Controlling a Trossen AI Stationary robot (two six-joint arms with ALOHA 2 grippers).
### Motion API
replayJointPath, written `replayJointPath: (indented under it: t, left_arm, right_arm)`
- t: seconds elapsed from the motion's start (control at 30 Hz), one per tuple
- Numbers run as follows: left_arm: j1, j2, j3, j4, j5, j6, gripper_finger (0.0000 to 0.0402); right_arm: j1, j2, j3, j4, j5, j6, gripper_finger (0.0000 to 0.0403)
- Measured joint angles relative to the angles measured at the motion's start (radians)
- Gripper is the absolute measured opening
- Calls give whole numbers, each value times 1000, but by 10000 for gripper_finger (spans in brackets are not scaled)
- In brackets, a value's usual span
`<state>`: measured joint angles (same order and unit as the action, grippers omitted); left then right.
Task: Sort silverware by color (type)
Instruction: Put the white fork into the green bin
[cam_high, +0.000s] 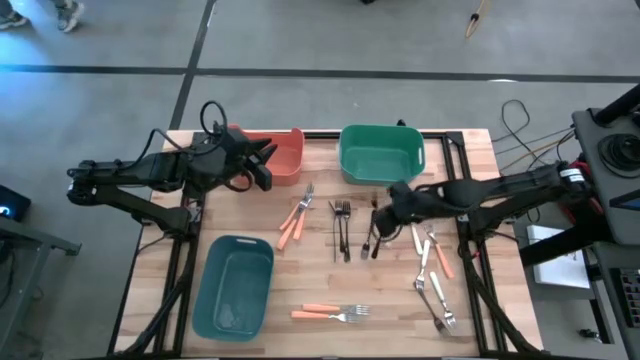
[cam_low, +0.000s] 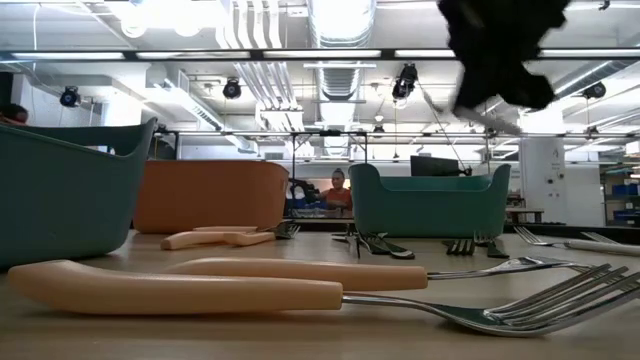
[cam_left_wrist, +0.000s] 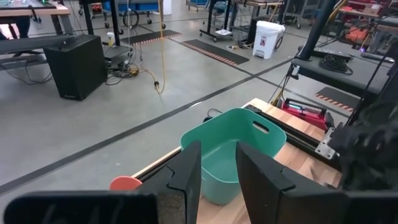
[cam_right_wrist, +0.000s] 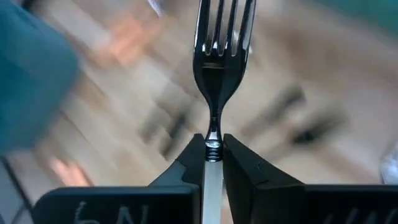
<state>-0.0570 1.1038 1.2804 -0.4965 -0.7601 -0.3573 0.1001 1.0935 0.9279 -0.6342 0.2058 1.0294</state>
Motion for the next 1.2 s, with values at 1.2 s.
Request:
replayJointPath:
  t: [1.2]
  left_arm:
    - [-1, -57, 0, 28, 14, -53, 84]
  right_arm:
    - [-601, 490, 457, -124, -23, -1314, 24]
